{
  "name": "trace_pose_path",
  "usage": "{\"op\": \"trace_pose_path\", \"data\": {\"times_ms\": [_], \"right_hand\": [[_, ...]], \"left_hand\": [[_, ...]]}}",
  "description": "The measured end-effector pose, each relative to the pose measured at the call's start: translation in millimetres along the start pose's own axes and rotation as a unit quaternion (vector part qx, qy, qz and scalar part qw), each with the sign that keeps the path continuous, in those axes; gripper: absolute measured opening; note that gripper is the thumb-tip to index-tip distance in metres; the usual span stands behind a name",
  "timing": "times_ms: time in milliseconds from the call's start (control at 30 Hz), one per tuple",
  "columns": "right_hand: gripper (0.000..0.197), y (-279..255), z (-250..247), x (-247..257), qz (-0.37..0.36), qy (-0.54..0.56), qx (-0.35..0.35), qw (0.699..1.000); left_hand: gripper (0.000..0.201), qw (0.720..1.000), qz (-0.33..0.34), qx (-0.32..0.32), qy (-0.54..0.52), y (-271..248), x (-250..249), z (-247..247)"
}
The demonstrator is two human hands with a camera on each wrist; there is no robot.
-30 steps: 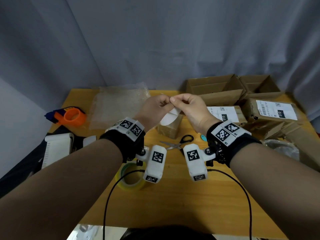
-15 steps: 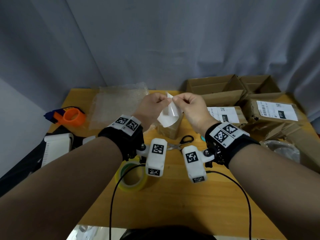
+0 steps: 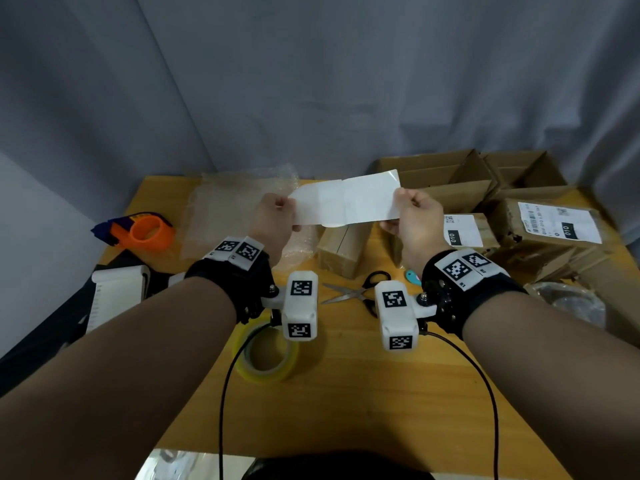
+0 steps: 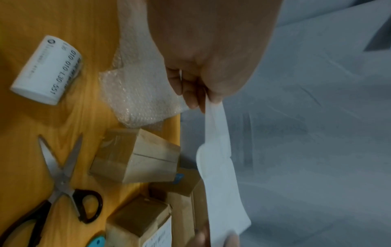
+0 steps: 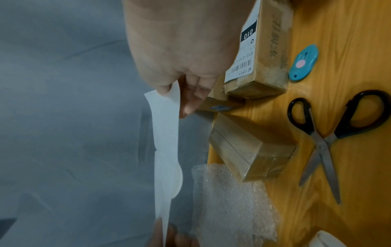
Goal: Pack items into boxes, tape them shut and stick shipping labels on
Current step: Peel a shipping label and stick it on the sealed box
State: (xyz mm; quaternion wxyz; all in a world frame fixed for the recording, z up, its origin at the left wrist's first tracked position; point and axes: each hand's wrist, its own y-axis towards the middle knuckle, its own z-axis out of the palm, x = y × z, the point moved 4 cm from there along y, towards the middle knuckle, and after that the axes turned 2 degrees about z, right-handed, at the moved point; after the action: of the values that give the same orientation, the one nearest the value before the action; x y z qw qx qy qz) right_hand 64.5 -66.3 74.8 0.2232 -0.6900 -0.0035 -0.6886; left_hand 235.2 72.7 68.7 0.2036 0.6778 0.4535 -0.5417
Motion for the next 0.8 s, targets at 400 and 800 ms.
{"op": "trace_pose_path", "data": {"times_ms": [400, 800], "right_hand": [[0.019, 15, -22, -9, -0.026, -0.117, -0.061, 0.991], [0.007, 7, 1, -22, -0.066, -0.243, -0.014, 0.968]], "left_hand": [[0.018, 0.983, -0.004, -0.029, 0.183, 9, 46, -49], [0.015, 0.891, 0.066, 0.065, 0.445, 4, 67, -55]]}}
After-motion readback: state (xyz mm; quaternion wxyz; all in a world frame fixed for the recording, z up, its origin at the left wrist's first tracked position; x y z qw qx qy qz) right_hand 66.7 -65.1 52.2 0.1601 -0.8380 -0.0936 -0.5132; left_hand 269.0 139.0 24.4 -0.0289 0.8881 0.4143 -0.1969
